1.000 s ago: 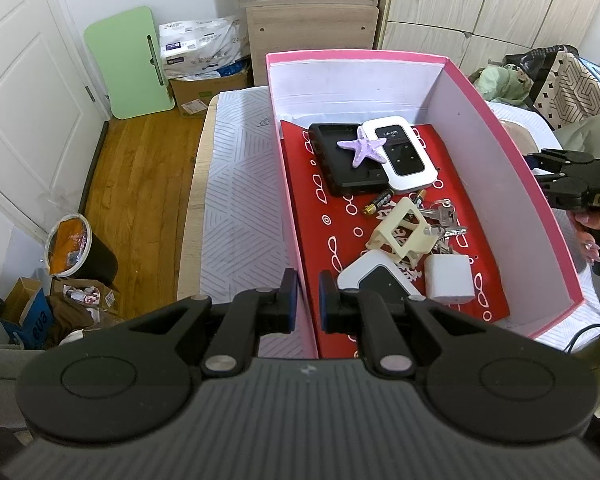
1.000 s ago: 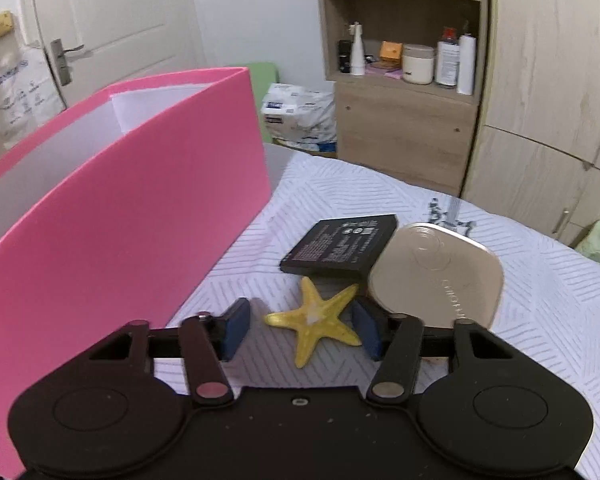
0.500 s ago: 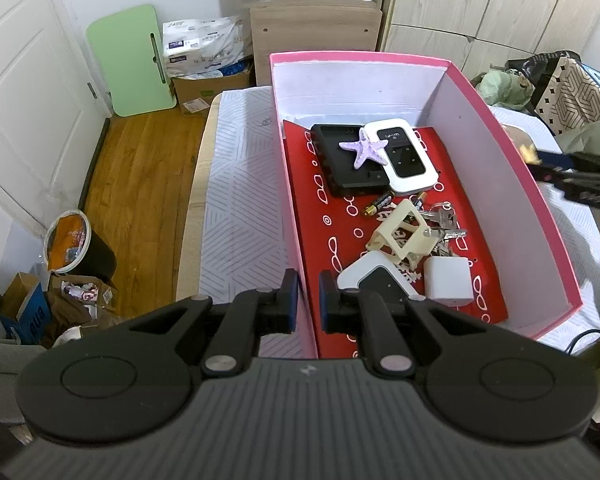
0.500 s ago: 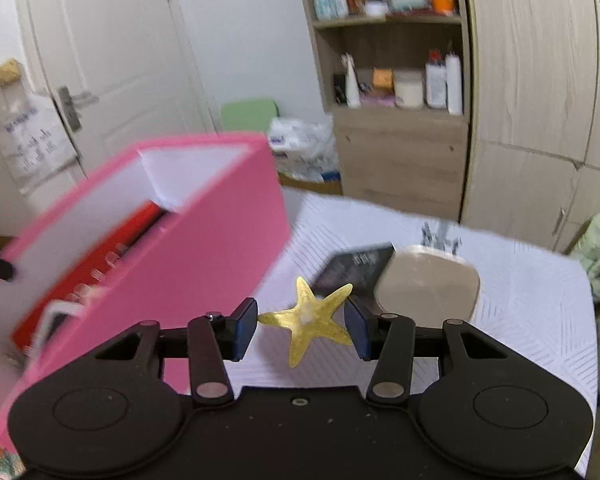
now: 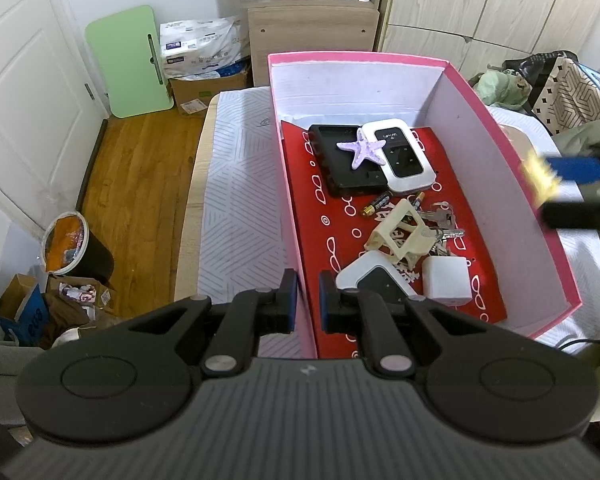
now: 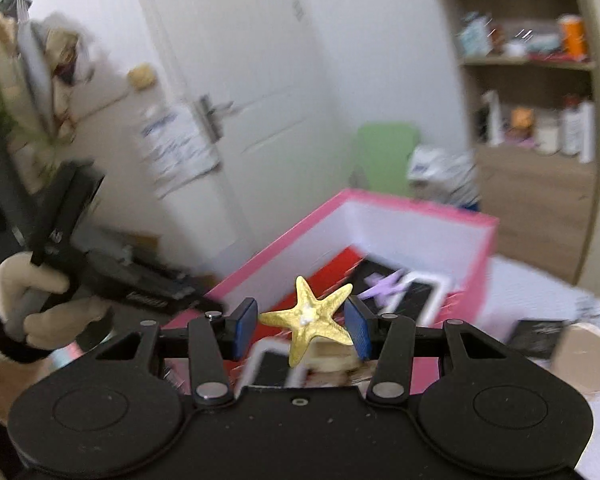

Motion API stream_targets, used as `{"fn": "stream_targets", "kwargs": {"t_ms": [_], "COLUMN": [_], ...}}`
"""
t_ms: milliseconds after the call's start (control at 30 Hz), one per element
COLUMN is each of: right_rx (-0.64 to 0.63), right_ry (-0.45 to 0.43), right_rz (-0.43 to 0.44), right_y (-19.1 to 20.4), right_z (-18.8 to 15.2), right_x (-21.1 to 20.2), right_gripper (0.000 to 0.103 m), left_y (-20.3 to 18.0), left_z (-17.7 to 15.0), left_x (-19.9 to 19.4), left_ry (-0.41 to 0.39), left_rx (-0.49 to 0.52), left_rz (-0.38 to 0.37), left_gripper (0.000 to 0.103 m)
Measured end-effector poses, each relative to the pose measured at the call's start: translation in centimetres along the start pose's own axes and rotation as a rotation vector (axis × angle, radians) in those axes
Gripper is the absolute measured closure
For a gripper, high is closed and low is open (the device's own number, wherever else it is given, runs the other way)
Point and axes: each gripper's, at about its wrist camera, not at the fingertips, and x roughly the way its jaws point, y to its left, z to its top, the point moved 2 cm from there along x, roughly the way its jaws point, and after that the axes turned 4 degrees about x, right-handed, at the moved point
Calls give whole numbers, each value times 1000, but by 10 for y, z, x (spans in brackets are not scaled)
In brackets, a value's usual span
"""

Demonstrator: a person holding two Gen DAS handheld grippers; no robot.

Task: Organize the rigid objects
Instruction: 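Carry the yellow starfish into the box and release it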

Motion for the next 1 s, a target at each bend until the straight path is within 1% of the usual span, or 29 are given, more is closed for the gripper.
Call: {"fn": "stream_targets", "kwargs": {"t_ms": [67, 233, 300, 367, 433, 533, 600, 667, 767, 933, 1000], "right_rx": [13, 36, 50, 64, 83, 165, 212, 249, 263, 320, 314], "right_ry": [63, 187, 231, 267, 326, 419, 452, 459, 444, 351, 307], "right_rz": [37, 67, 56, 27, 24, 41, 39, 25, 45, 69, 78], "right_y": [5, 10, 9, 5, 2, -7, -11, -15, -19, -31, -34], "right_z": [2, 12, 20, 26, 31, 31, 29, 28, 29, 41, 46], "right_x": [18, 56, 73, 90, 108, 134, 146, 153, 150, 113, 92], "right_gripper": [49, 49, 49, 49, 49, 49, 49, 48, 47, 44, 44], "left_y": [0, 2, 2, 3, 4, 4, 4, 3, 3, 5, 5], "left_z": [1, 1, 1, 0, 0, 1, 1, 0, 0, 2, 1], "left_x": [0, 1, 1, 1, 1, 0, 0, 0, 0, 1, 1], "left_ry": [1, 0, -1, -1, -2, -1, -1, -2, 0, 4, 3], "left_rx": [-1, -10, -13, -16, -16, -17, -16, -17, -16, -33, -31], "left_rz": [-3, -9, -11, -14, -16, -17, -17, -19, -21, -35, -33], "left_gripper": [94, 94, 94, 94, 94, 94, 93, 93, 93, 93, 93]}}
